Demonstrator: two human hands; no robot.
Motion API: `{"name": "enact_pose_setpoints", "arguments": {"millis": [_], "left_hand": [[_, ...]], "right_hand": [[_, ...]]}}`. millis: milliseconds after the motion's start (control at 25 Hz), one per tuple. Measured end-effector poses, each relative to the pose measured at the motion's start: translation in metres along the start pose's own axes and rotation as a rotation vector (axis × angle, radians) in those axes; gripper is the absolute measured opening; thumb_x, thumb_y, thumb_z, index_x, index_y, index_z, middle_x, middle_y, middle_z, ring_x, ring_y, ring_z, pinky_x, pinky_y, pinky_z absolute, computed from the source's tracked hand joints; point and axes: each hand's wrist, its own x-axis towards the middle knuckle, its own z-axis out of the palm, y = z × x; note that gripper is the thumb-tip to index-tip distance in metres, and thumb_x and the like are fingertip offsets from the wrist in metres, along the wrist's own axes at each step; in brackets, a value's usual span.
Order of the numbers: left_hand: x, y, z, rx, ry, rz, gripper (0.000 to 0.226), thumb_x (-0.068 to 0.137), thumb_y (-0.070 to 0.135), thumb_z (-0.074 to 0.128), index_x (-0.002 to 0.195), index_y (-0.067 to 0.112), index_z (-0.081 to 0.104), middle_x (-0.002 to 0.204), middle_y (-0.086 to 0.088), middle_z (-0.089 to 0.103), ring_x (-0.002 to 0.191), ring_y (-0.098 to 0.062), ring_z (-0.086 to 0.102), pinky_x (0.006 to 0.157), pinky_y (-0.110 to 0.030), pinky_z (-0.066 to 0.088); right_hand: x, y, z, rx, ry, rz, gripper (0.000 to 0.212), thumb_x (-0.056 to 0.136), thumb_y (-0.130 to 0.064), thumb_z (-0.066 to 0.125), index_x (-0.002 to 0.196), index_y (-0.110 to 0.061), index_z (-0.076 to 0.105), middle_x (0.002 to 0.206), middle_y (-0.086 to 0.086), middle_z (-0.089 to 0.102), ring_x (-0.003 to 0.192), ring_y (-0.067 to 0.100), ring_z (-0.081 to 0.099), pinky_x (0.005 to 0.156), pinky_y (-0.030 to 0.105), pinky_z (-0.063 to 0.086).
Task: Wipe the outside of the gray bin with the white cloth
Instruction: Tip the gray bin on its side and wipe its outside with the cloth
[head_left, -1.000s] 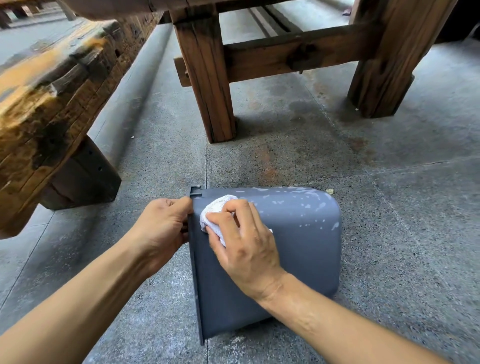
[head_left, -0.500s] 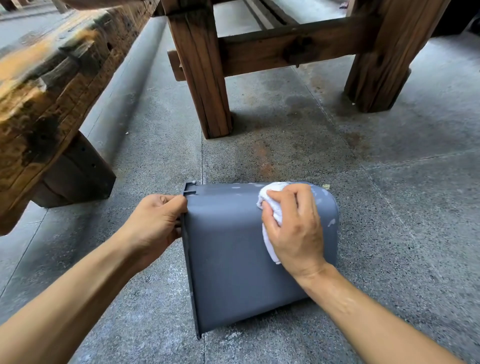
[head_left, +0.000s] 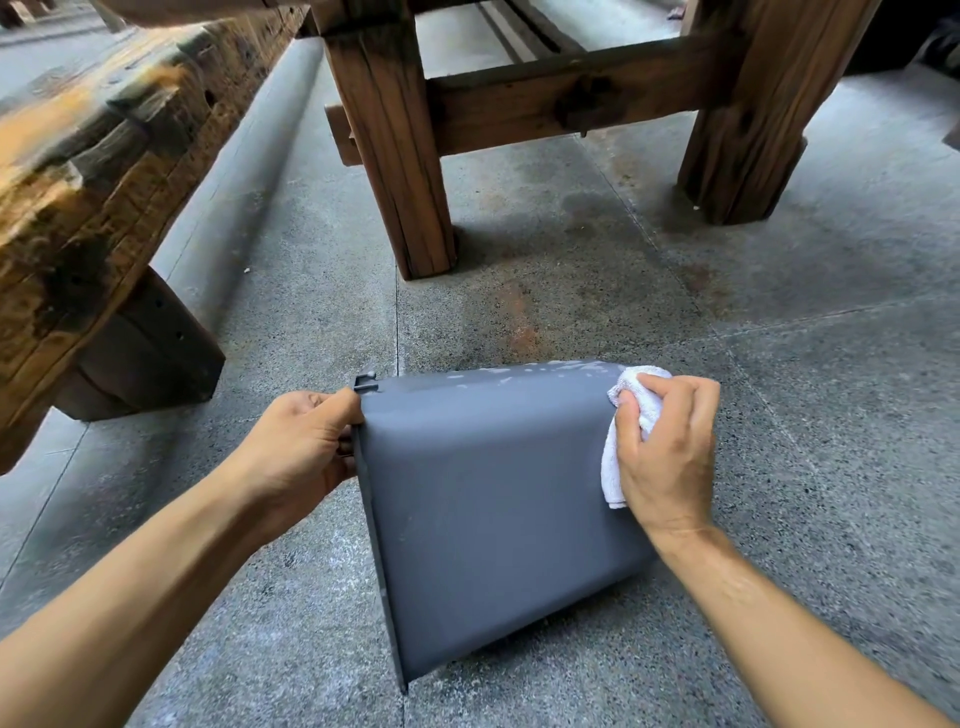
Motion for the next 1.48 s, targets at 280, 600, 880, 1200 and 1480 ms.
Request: {"name": "enact_pose_setpoints", "arguments": {"millis": [280,600,880,1200,1480], "left_hand": [[-0.001,-0.002,-0.002,-0.042,0.05,-0.042,0.048,0.085,0.0,0.046,0.041,0.018,0.052,0.045,0.0,0.044,0.04,-0.012,0.042,0.044,-0.022,0.046],[-0.004,0.014,-0.016,-0.215,0.086,-0.324,0.045,0.083,0.043,0.05,0.093,0.006,0.073,0.09,-0.018,0.076,0.071,-0.031,0.07,0.081,-0.038,0.05],[-0.017,0.025,-0.015,-0.208,0.038,-0.356,0.034,0.08,0.017,0.052,0.11,0.008,0.064,0.096,-0.017,0.068,0.071,-0.029,0.064,0.062,-0.032,0.058],[-0.021,0.031,0.005,-0.2,-0.053,-0.008,0.048,0.081,-0.014,0.047,0.045,0.014,0.061,0.041,-0.001,0.054,0.027,-0.008,0.046,0.035,-0.012,0.036],[-0.025,0.019,-0.011,-0.223,-0.216,-0.092,0.037,0.076,-0.009,0.067,0.113,-0.004,0.068,0.102,-0.027,0.075,0.076,-0.033,0.077,0.067,-0.041,0.062]], "right_hand": [[-0.008,0.025,-0.007,-0.119,-0.061,0.205,0.019,0.093,-0.014,0.063,0.109,-0.006,0.055,0.115,0.016,0.049,0.092,0.039,0.06,0.074,0.043,0.05],[0.008,0.02,-0.019,-0.117,-0.117,0.332,0.015,0.091,-0.023,0.068,0.105,-0.018,0.065,0.111,0.001,0.052,0.089,0.027,0.061,0.074,0.03,0.044],[0.042,-0.041,-0.021,0.117,0.018,0.1,0.014,0.085,-0.011,0.074,0.098,-0.008,0.071,0.102,0.005,0.057,0.085,0.004,0.049,0.079,0.0,0.031],[0.045,-0.16,-0.014,0.321,-0.213,-0.25,0.013,0.085,-0.015,0.075,0.097,-0.011,0.07,0.098,0.007,0.058,0.084,0.02,0.06,0.074,0.03,0.052],[0.009,-0.178,0.006,0.252,-0.424,-0.39,0.011,0.091,-0.018,0.067,0.1,-0.013,0.07,0.1,0.008,0.058,0.086,0.026,0.06,0.062,0.044,0.055]]}}
